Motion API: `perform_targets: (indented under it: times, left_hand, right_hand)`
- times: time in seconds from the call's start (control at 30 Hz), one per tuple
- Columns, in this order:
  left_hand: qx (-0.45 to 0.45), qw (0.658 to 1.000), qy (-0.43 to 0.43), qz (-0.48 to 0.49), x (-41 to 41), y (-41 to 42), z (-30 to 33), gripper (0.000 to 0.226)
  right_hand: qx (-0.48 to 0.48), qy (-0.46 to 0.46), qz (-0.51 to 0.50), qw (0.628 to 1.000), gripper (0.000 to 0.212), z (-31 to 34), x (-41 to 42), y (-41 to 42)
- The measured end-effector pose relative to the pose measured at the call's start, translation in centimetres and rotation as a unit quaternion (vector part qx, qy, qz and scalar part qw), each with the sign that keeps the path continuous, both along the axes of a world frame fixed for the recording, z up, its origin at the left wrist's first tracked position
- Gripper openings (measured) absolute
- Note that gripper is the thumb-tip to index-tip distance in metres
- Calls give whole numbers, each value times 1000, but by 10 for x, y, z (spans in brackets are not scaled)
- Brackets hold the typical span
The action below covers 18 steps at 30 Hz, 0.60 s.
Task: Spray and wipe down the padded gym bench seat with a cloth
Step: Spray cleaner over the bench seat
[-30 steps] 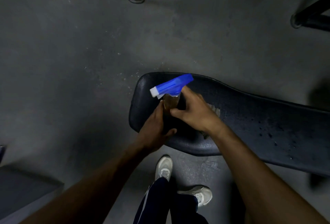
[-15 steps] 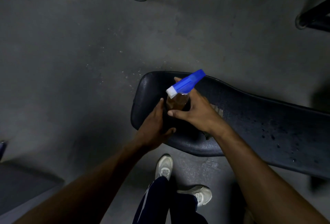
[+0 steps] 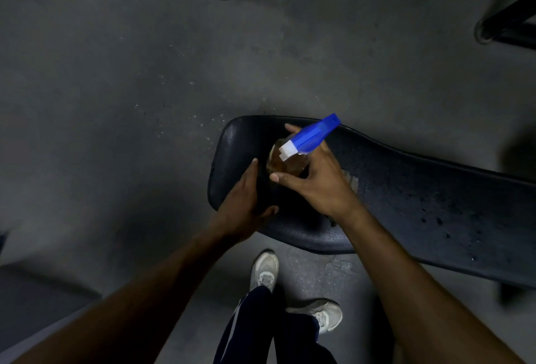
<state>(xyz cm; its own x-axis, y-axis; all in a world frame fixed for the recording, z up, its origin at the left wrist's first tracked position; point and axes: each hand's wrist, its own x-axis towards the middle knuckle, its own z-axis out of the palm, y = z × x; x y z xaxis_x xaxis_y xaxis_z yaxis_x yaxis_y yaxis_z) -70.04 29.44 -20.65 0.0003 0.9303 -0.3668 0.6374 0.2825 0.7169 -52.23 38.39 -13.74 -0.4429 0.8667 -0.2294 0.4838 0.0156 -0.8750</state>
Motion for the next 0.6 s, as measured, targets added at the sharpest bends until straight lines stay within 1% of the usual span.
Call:
perform_targets:
  times: [0.07,0.13,0.2,0.27,0.3,0.43,0.47,0.6]
  left_hand:
    - [-2,1000,-8,1,0,1,0,117]
    - [-6,1000,-9,6,0,1,0,116]
    - [-12,1000,0,19,-1,0,1,116]
    - [-13,1000,2,25,-3,-1,2,116]
    - [-12,1000,1,24,-3,-2,3,116]
    - [-5,1000,-2,21,-4,0,5,116]
    - [-4,1000,-1,20,-4,1,4,116]
    - [-3,1000,-19,20,-4,7,4,117]
  right_hand:
    - [-2,18,-1,1000,70,4,1,0]
    - [-2,34,30,999,59,11,2,2]
    - [8,20,60,998,44,14,0,5]
    - [-15,8,77,997,33,10,-1,10]
    - [-34,14,78,996,31,6,-2,12]
    - [-69,21,80,994,27,8,2,17]
    - [-81,24,81,993,31,9,2,16]
    - [-88,52,66,993,63,8,2,13]
